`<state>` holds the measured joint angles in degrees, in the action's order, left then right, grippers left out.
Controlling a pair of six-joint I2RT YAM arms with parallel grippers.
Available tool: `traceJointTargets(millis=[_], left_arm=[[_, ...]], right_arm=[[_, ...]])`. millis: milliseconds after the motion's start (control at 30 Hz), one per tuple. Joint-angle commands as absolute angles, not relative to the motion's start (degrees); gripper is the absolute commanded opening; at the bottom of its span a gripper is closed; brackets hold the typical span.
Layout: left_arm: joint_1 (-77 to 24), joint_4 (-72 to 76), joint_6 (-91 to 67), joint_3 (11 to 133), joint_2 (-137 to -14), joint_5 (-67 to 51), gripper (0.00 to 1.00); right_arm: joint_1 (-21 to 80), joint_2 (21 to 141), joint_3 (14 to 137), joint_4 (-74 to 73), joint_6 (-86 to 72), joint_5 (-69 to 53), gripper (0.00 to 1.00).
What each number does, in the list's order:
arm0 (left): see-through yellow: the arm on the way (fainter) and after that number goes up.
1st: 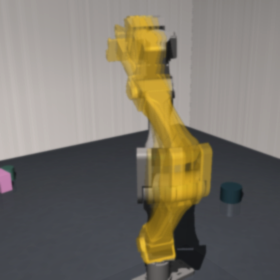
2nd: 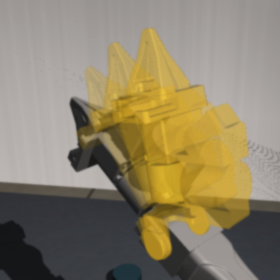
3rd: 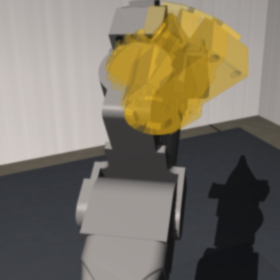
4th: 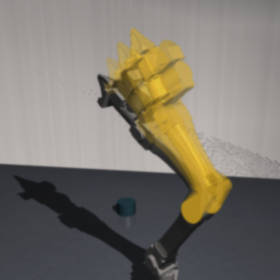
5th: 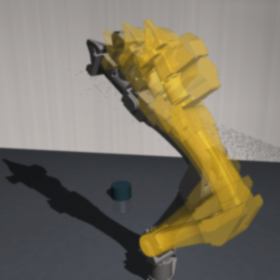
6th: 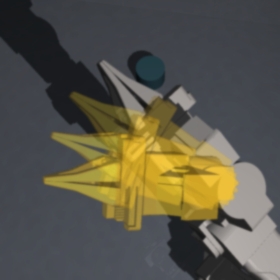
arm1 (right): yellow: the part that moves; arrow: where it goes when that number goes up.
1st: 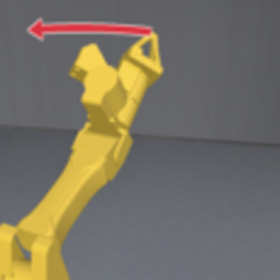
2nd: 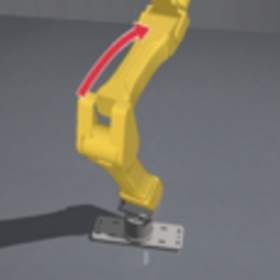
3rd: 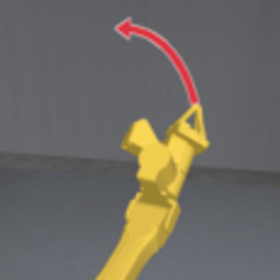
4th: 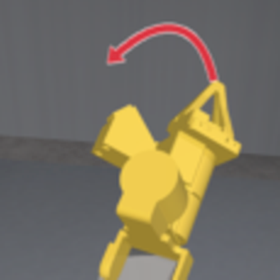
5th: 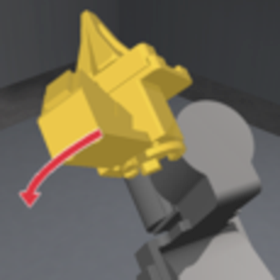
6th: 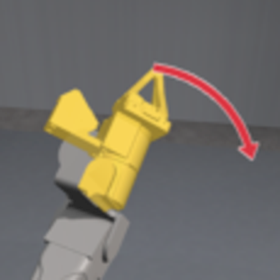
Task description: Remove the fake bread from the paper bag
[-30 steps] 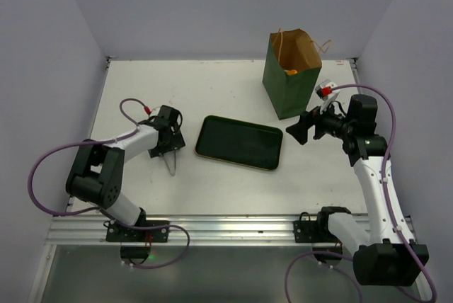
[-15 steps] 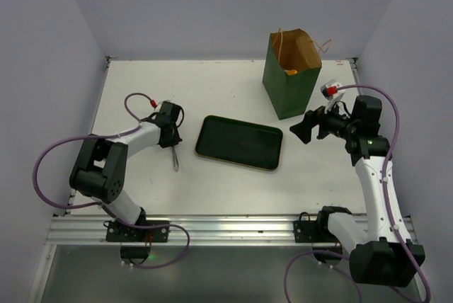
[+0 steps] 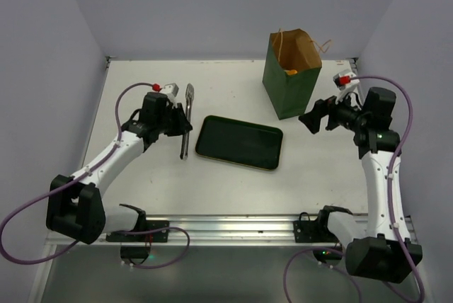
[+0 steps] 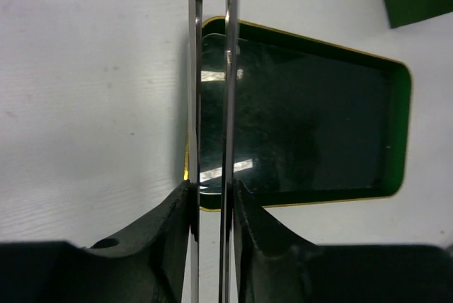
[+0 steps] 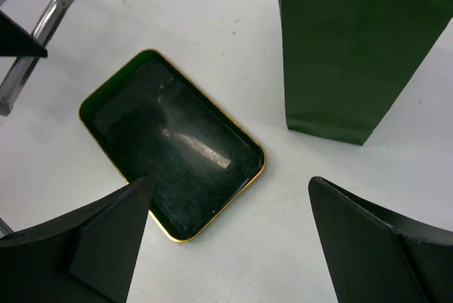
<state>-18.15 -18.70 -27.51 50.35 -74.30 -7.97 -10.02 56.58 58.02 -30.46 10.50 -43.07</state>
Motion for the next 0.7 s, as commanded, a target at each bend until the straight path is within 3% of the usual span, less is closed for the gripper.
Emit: traceJointTargets(millis=[0,200,333,667], left_arm=[[-18.5,-15.9,-27.3,53.7,-73.1,-19.3,0.33],[-18.5,-12.5,-31.0,55.3,-73.6,-26.7,0.43],[-18.5,-9.8,-33.2,55.7,-74.0,-30.4,0.43],[-18.5,-8.0,-34.4,57.0,-73.0,-34.5,0.43]], right_arm=[[-10.5,58.2,66.5,-31.8,9.8,-43.2,0.98],[-10.6,61.9,74.1,-34.1,6.0,-43.9,0.98],[-10.6,64.0,79.0,-34.5,3.6,-42.8,0.98],[-10.5,78.6,97.8,-38.8,-10.5,-25.7,0.93]])
